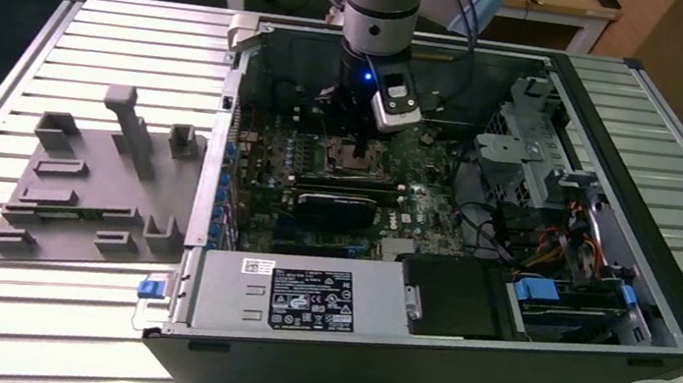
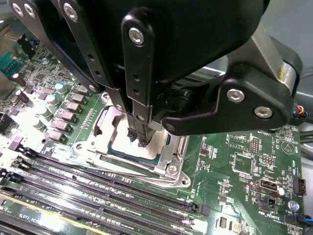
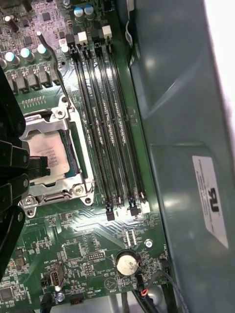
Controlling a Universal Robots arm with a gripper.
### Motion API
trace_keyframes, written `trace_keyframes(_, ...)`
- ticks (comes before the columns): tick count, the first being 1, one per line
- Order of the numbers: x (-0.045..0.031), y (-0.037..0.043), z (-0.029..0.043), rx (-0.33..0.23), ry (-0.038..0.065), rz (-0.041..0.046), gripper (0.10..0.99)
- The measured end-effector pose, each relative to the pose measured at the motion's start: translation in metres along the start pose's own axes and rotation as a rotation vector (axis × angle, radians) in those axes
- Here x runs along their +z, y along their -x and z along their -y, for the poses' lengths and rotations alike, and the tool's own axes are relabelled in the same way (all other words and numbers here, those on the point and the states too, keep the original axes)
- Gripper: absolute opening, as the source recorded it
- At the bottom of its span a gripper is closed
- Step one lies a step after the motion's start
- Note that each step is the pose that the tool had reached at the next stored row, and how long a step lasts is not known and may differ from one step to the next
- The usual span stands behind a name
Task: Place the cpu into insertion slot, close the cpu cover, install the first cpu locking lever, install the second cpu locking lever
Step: 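Close the cpu cover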
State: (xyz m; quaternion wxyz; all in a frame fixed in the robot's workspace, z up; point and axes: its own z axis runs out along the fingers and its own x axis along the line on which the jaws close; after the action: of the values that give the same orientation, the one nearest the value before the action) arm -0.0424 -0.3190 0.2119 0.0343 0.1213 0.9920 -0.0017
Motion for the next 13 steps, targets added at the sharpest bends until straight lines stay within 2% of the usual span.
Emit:
trace_keyframes(2, 0.0003, -0.0011, 0.0002, -0.007, 0.002, 0.0039, 0.102)
trace_keyframes(7, 0.0006, -0.0032, 0.0008, -0.032, 0.004, 0.0073, 0.102)
trace_keyframes(13, 0.0009, -0.0043, 0.0011, -0.065, 0.010, 0.0205, 0.102)
